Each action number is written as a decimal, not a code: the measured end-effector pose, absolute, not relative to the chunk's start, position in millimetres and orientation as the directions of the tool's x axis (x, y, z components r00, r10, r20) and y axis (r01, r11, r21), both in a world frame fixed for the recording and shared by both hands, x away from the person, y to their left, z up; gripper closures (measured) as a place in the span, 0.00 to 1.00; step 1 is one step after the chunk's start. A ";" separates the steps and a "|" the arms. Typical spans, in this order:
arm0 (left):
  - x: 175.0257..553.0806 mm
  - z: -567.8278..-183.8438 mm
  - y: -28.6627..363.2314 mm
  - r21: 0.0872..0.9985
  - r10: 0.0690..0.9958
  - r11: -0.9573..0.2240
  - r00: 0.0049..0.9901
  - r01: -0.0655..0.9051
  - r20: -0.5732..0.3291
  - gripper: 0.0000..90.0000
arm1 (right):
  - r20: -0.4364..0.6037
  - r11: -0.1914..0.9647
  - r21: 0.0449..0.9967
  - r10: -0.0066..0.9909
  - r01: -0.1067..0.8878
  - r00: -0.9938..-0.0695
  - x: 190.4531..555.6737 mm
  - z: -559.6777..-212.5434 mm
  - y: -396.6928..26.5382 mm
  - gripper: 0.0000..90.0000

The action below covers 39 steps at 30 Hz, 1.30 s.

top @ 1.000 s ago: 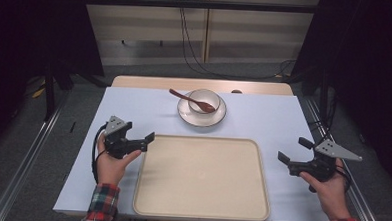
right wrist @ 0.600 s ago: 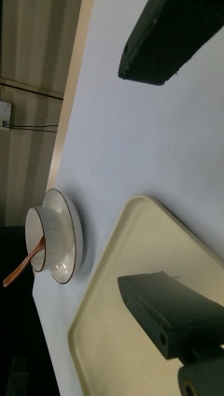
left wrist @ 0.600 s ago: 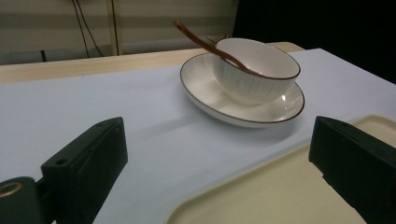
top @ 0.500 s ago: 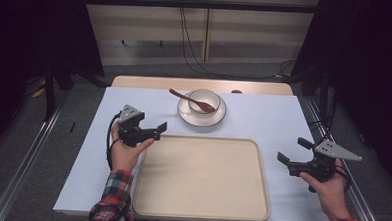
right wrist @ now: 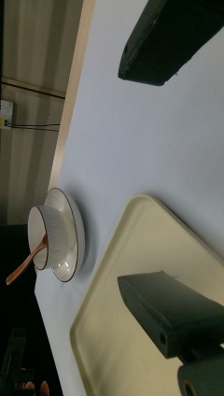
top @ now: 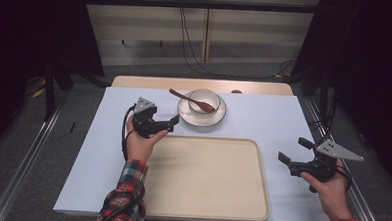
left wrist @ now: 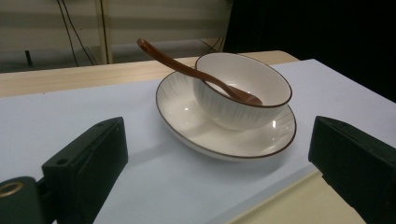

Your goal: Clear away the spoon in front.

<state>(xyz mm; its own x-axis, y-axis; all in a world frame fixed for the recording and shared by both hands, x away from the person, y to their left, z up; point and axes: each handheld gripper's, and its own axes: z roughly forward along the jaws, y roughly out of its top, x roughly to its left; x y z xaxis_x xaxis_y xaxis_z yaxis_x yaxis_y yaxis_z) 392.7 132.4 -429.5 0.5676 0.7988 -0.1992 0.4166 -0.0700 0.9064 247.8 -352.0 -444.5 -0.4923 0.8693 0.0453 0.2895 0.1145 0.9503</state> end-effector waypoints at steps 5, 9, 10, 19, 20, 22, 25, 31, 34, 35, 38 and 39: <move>397.4 -431.4 122.5 0.905 0.811 -0.089 0.558 0.416 -0.177 0.05 | 0.052 0.110 0.950 0.865 0.291 -0.499 247.5 -444.3 -351.4 0.02; 401.3 -431.5 116.1 0.903 0.808 -0.109 0.566 0.415 -0.162 0.06 | 0.053 0.105 0.952 0.869 0.289 -0.493 247.0 -443.1 -353.9 0.02; 403.2 -432.5 115.2 0.903 0.806 -0.104 0.567 0.418 -0.169 0.06 | 0.057 0.101 0.953 0.868 0.287 -0.493 247.2 -443.0 -354.2 0.02; 412.7 -439.4 105.9 0.897 0.811 -0.081 0.552 0.435 -0.195 0.07 | 0.065 0.096 0.952 0.865 0.292 -0.497 246.1 -442.1 -354.2 0.02; 414.2 -440.1 104.7 0.897 0.813 -0.078 0.549 0.436 -0.196 0.07 | 0.059 0.101 0.953 0.865 0.287 -0.498 246.4 -442.2 -354.8 0.02; 417.4 -441.8 102.5 0.895 0.817 -0.074 0.542 0.441 -0.199 0.07 | 0.052 0.104 0.953 0.867 0.283 -0.495 246.6 -441.9 -355.7 0.03; 420.4 -443.2 100.6 0.893 0.817 -0.062 0.536 0.445 -0.211 0.07 | 0.057 0.101 0.953 0.866 0.285 -0.496 246.3 -441.9 -355.3 0.03; 427.0 -446.8 97.6 0.891 0.826 -0.053 0.521 0.452 -0.215 0.07 | 0.065 0.088 0.956 0.866 0.280 -0.496 246.2 -441.6 -354.7 0.03; 429.9 -447.1 97.9 0.889 0.825 -0.050 0.521 0.455 -0.220 0.07 | 0.073 0.085 0.955 0.862 0.285 -0.502 245.8 -441.2 -355.2 0.03; 432.5 -447.3 97.3 0.890 0.824 -0.046 0.521 0.454 -0.223 0.07 | 0.072 0.084 0.955 0.865 0.285 -0.497 246.0 -441.2 -355.3 0.03; 436.8 -447.6 95.0 0.889 0.828 -0.038 0.513 0.456 -0.228 0.08 | 0.073 0.083 0.955 0.864 0.285 -0.497 246.0 -441.1 -355.2 0.03; 436.8 -447.6 95.0 0.889 0.828 -0.038 0.513 0.456 -0.228 0.08 | 0.073 0.083 0.955 0.864 0.285 -0.497 246.0 -441.1 -355.2 0.03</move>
<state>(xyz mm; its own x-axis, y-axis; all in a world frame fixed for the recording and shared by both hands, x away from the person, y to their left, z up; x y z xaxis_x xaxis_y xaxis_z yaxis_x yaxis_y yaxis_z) 436.8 95.0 -447.6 0.5132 0.8275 -0.2276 0.4562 -0.0384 0.8891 246.0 -355.2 -441.1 -0.4975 0.8644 0.0729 0.2850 0.0834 0.9549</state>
